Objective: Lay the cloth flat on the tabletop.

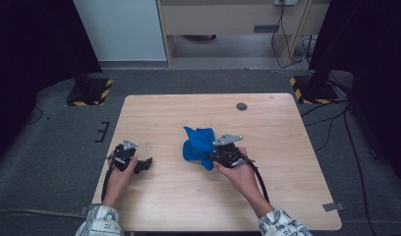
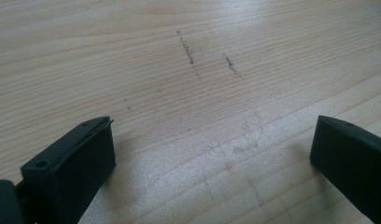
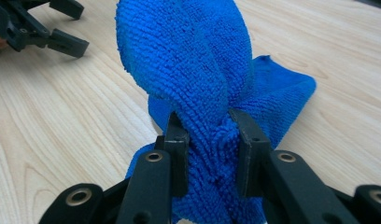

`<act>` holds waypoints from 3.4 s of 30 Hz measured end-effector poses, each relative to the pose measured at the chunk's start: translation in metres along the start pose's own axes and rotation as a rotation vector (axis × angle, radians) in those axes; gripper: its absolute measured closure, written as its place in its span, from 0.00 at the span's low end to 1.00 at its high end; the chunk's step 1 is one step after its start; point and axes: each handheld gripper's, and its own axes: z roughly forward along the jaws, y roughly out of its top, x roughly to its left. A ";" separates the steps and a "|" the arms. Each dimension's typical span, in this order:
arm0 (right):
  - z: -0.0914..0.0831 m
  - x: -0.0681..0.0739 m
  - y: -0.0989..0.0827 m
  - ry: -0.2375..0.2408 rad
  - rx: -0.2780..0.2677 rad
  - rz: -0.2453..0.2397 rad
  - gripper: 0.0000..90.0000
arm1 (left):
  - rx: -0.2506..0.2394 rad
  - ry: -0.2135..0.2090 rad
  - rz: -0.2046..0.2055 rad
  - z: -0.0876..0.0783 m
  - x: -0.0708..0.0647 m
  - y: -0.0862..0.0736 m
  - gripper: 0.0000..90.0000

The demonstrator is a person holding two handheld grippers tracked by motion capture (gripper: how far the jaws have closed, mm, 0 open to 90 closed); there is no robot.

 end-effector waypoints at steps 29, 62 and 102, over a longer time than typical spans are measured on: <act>0.030 0.022 -0.022 0.028 0.089 0.000 0.64 | 0.000 -0.001 0.000 0.000 0.000 0.000 0.00; -0.017 0.006 0.008 0.017 0.033 -0.053 0.33 | -0.052 -0.022 0.077 -0.014 -0.017 0.000 0.06; 0.055 0.001 0.056 0.047 0.102 -0.106 0.90 | -0.031 -0.139 0.194 -0.009 -0.070 0.012 0.30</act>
